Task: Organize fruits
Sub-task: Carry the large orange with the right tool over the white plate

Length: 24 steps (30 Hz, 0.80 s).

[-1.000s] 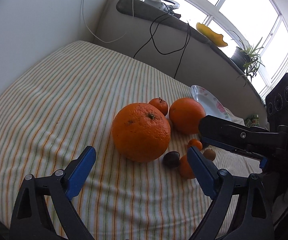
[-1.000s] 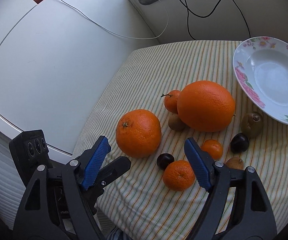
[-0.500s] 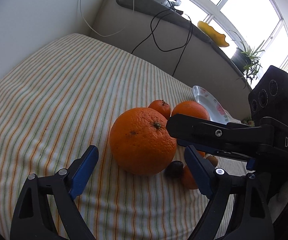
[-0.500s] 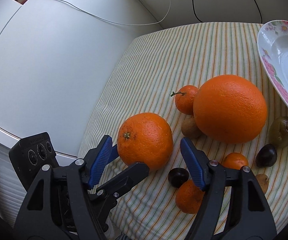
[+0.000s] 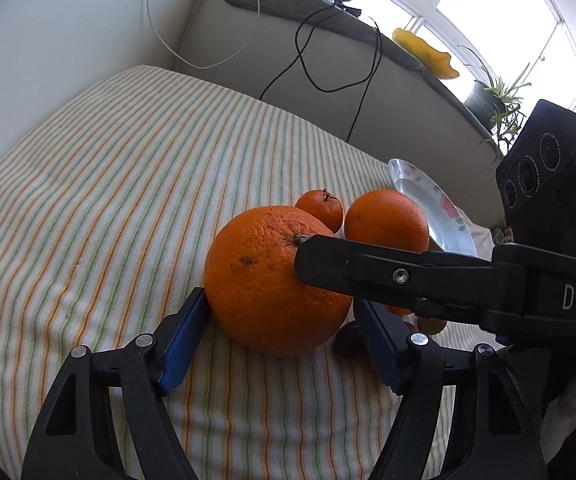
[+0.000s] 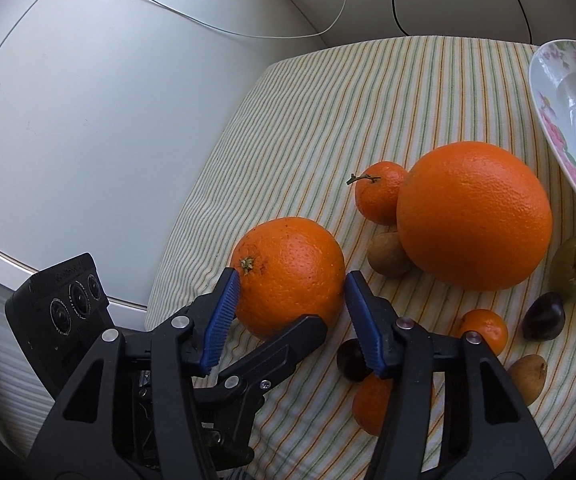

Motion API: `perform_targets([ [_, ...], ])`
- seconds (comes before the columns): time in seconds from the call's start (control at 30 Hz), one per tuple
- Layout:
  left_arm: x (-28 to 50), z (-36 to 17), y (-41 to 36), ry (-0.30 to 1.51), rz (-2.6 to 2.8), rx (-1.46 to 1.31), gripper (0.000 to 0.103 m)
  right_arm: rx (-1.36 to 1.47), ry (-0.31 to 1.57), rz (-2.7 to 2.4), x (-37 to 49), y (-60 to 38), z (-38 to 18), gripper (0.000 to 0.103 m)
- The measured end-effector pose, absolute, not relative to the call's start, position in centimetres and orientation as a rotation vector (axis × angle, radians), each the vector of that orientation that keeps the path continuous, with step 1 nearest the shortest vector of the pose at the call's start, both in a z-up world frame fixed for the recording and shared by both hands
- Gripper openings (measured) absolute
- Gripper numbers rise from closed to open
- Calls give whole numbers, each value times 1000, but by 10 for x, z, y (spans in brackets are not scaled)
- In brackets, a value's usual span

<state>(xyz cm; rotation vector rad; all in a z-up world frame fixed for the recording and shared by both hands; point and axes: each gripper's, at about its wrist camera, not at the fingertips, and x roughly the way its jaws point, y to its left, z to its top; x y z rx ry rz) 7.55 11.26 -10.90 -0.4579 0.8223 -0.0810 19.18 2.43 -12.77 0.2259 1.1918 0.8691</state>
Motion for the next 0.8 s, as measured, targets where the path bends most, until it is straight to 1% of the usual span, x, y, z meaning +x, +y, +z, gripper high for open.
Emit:
perform_targets([
  [0.43, 65, -95, 110, 793, -53, -432, 73, 227, 1151, 899, 171, 18, -117, 57],
  [0.8, 66, -66, 82, 740, -81, -362, 73, 258, 1076, 896, 164, -27, -89, 57],
])
